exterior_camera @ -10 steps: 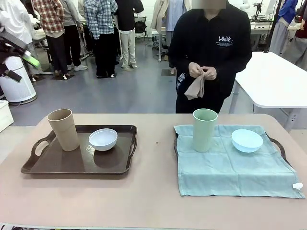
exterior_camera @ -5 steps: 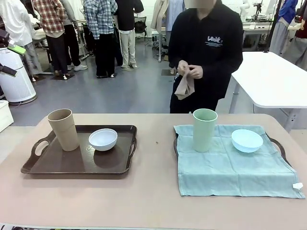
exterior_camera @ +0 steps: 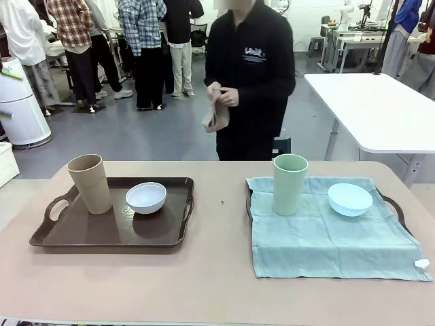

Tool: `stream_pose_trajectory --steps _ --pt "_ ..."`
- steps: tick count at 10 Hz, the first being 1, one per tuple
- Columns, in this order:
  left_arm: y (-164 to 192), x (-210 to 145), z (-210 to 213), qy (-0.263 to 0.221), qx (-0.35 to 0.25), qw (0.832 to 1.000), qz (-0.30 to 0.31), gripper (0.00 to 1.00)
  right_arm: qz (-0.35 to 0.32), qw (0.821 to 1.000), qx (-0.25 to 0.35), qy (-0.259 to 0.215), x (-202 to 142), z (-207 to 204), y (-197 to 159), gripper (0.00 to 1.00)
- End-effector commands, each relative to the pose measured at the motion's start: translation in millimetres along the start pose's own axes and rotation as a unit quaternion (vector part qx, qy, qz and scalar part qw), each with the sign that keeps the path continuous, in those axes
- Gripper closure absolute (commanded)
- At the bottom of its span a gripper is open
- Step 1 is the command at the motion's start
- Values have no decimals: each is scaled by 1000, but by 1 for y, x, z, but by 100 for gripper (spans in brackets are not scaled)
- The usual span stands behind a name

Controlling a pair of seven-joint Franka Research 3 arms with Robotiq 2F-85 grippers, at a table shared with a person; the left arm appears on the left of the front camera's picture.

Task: Set up a tray with a mat and arrange the tableware.
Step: Pick up the Picnic Bowl and Reusable plastic cup from the Handle tray in front of the human's position and hold them in the air.

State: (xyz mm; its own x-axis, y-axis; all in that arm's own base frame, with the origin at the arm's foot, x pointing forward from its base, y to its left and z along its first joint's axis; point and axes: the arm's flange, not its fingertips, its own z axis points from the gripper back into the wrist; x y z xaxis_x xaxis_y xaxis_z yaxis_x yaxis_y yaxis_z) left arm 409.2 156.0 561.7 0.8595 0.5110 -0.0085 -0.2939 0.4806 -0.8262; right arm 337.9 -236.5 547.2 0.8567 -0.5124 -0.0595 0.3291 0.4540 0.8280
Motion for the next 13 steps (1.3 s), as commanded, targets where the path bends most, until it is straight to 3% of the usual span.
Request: stream_pose_trajectory --steps 1,2,13 --pt "-8 2 -6 19 50 997 55 0 -11 996 17 92 -15 -11 4 0" --pt "0 0 0 0 0 1000 0 0 0 1000 0 0 0 0 0 0" --pt "0 0 0 0 0 1000 0 0 0 1000 0 0 0 0 0 0"
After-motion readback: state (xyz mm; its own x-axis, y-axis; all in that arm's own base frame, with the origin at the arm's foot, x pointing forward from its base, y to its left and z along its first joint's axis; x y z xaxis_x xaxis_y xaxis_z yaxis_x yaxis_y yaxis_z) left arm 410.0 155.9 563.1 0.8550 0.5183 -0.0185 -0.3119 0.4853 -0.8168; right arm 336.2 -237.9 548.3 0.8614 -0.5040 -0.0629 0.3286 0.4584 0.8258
